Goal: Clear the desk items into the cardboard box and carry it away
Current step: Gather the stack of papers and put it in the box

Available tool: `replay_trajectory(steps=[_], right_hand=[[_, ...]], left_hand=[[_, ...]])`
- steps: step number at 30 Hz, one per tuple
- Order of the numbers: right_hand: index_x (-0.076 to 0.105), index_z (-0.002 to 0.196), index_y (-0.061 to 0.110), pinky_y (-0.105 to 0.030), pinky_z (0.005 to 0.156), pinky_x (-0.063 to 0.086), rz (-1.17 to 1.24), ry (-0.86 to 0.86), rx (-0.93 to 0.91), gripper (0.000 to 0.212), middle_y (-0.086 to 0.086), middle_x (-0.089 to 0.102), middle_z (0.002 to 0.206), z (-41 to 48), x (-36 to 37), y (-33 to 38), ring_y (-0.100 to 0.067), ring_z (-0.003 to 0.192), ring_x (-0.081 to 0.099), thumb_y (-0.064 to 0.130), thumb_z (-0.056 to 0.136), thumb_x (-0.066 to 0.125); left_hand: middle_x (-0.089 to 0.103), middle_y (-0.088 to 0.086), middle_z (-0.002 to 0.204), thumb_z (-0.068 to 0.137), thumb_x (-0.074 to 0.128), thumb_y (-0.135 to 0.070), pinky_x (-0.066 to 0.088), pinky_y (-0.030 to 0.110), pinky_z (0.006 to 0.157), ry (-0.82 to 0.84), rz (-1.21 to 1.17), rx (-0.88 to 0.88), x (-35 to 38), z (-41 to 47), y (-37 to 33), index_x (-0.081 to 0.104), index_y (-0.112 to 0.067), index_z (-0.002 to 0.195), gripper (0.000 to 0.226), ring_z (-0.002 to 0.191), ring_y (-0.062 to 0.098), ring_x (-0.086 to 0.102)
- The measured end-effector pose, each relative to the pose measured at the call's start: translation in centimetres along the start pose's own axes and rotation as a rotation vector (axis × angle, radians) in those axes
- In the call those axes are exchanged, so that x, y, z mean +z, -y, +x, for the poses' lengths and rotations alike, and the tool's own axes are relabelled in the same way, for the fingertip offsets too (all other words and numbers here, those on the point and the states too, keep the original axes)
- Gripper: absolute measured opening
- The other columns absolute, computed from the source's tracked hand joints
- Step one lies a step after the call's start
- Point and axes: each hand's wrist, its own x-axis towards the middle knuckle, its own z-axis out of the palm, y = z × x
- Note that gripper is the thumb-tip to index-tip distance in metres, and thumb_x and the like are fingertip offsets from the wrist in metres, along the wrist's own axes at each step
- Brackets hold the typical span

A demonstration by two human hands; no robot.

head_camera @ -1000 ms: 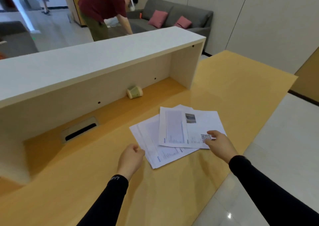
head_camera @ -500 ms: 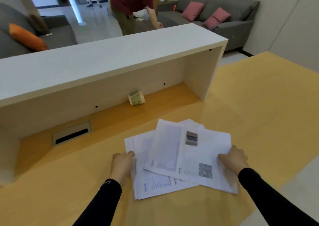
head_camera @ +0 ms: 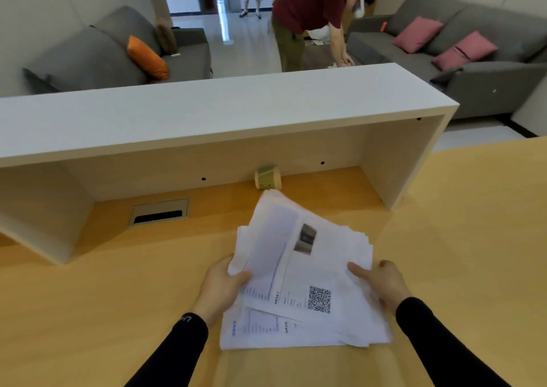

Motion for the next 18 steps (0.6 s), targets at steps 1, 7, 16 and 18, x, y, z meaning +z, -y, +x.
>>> replay_trajectory(steps=[1,7,16,18], right_hand=[[0.046,0.129,-0.002,-0.036,0.076,0.051,0.063,0.056,0.004,0.076,-0.014,0.062,0.122,0.1,-0.4,0.2,-0.030,0.099,0.064,0.028,0.069,0.081],[0.056,0.114,0.000,-0.051,0.091,0.050,0.311,0.142,-0.188,0.038,-0.019,0.066,0.114,-1.2,-0.8,1.8,-0.034,0.100,0.065,0.005,0.079,0.070],[0.057,0.113,0.010,-0.012,0.059,0.054,0.385,0.145,-0.485,0.032,0.003,0.066,0.097,-3.9,1.1,5.7,-0.009,0.085,0.063,0.005,0.083,0.066],[0.056,0.112,0.011,-0.010,0.054,0.051,0.329,0.171,-0.476,0.032,0.005,0.066,0.098,-4.1,1.6,5.5,-0.006,0.085,0.062,0.008,0.083,0.067]], left_hand=[[0.076,0.002,0.094,0.088,0.062,-0.009,0.058,0.035,0.072,-0.007,0.003,0.039,-0.4,-0.2,-0.4,0.068,-0.017,0.100,0.016,0.083,0.019,0.073],[0.077,0.008,0.093,0.085,0.067,-0.011,0.058,0.039,0.073,-0.026,-0.103,0.060,-3.2,-1.1,-1.8,0.069,-0.007,0.099,0.015,0.085,0.026,0.074],[0.070,-0.003,0.094,0.085,0.066,-0.005,0.050,0.028,0.064,-0.214,-0.170,0.112,-4.9,-1.5,-1.6,0.065,-0.015,0.100,0.018,0.086,0.017,0.066],[0.070,-0.002,0.098,0.083,0.068,-0.003,0.052,0.028,0.067,-0.181,-0.224,0.095,-5.0,-1.8,-0.9,0.064,-0.015,0.105,0.025,0.090,0.018,0.067]])
